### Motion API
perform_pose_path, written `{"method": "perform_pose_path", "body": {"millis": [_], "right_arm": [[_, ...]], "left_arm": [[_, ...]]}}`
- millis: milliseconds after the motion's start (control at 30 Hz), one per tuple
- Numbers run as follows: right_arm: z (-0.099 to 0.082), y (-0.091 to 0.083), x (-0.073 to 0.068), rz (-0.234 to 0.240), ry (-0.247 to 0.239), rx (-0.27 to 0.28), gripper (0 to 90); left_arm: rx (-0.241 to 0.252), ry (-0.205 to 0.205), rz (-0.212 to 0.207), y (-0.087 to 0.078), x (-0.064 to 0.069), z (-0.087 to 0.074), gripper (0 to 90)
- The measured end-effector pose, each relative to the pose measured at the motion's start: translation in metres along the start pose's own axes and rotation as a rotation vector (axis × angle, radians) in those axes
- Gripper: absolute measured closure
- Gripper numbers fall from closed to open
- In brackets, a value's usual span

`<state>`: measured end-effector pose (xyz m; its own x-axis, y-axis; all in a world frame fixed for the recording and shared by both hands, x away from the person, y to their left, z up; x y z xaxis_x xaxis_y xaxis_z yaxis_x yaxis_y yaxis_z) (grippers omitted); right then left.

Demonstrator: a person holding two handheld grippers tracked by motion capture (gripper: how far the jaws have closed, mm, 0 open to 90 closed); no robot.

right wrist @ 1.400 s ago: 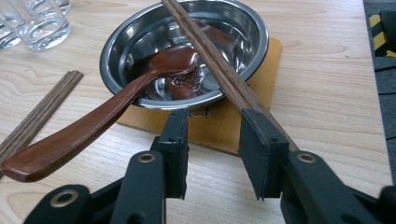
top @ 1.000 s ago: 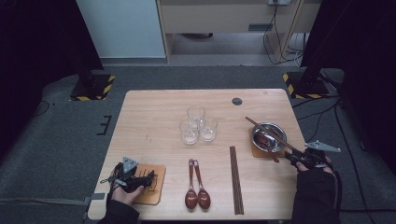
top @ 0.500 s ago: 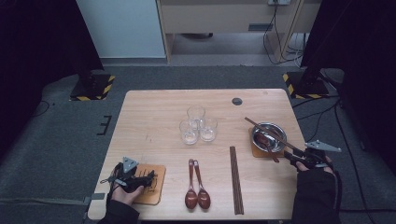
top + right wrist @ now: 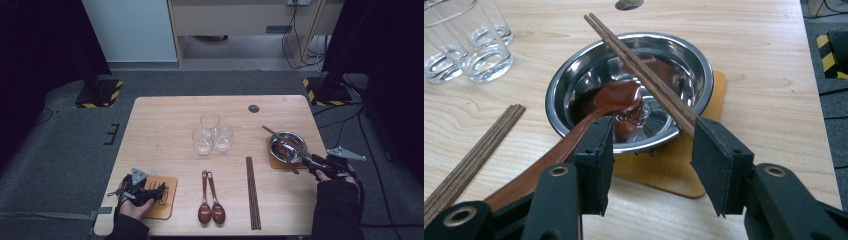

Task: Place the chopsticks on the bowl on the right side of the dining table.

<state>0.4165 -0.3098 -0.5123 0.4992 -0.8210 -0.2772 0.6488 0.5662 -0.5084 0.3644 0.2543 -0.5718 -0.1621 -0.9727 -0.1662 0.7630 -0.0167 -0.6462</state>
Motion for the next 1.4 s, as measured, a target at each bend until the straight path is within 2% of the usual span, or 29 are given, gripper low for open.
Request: {"method": "perform_pose_path", "body": {"millis": [800,1400], "right_arm": [[0.031,0.015,-0.006,0.006,-0.044,0.026,54.6],[0.044,0.031,-0.007,0.012,-0.077,0.029,54.6]], "left_arm": [[0.000,0.000,0.000,0.000,0.000,0.000,5.3],[0.000,0.000,0.000,0.000,0.000,0.000,5.3]]}}
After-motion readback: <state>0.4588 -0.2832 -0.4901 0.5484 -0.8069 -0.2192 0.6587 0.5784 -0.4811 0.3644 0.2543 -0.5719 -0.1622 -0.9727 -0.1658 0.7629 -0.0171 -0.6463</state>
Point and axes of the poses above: each handheld gripper's, and its own axes: y roughly forward along the jaws, z roughly out of its top, x roughly to its right, the point moved 6 cm from there along y, roughly forward along the jaws, and after that the axes turned 14 degrees about z, right-handed, at the moved point
